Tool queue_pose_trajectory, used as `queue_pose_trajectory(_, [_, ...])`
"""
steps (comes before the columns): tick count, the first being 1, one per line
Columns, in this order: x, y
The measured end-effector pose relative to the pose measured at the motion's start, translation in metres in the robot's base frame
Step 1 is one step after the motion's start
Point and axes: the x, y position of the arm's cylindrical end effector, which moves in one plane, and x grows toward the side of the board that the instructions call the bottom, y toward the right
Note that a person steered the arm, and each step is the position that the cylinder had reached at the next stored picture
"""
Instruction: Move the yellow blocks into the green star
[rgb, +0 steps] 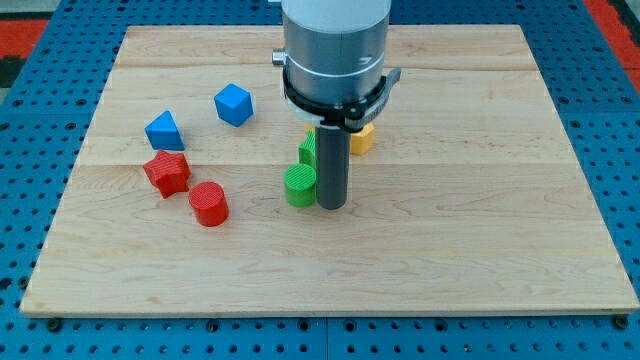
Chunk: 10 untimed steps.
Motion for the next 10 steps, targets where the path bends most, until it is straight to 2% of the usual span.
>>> queue_pose_trajectory(1, [0.000, -0.007])
queue_pose_trajectory(3, [-0.003, -0.064])
queue_pose_trajectory(4, [0.025, -0.052])
queue_pose_trajectory(5, [0.068, 0.025])
queue_pose_trajectory(7, [0.090, 0.109])
queue_pose_trajectory(10, [0.090, 0.116])
